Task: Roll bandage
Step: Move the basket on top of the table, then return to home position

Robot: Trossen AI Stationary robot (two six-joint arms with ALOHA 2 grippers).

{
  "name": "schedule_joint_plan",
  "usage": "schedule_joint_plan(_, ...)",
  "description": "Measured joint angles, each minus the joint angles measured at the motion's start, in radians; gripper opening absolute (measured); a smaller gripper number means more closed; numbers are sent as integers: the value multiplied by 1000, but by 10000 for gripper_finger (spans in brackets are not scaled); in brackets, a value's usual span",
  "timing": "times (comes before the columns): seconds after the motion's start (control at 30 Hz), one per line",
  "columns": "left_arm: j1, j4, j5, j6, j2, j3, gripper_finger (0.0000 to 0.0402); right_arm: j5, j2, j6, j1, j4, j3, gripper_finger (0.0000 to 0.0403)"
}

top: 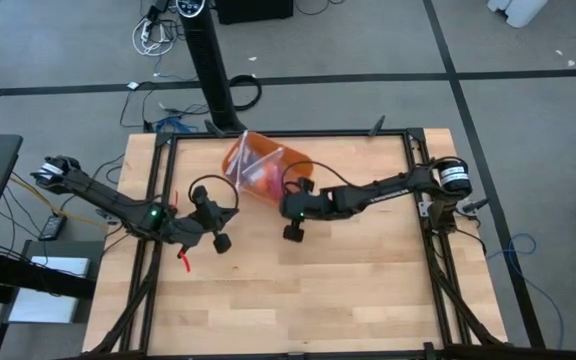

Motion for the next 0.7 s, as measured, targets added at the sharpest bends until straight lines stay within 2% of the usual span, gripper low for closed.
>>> schedule_joint_plan(0.17,21,7,-15,-115,1,-85,5,28,-21,-14,-33,-37,0,1)
schedule_joint_plan(0.23,31,15,-30,-136,1,-109,5,74,-48,-29,-43,-86,0,1)
schedule_joint_plan(0.33,46,101,-26,-131,0,-153,5,127,-92,-31,-83,-162,-6,1)
schedule_joint_plan(0.4,53,157,-10,-101,0,-178,5,120,-131,-41,-121,-147,-47,1)
schedule_joint_plan(0.5,61,217,25,-65,0,-206,5,15,-207,-83,-162,-55,-159,1)
schedule_joint_plan(0.6,75,291,72,-31,0,-234,5,-115,-295,-128,-155,116,-314,0)
schedule_joint_plan(0.7,94,470,154,66,0,-275,5,-216,-377,-144,-121,329,-474,0)
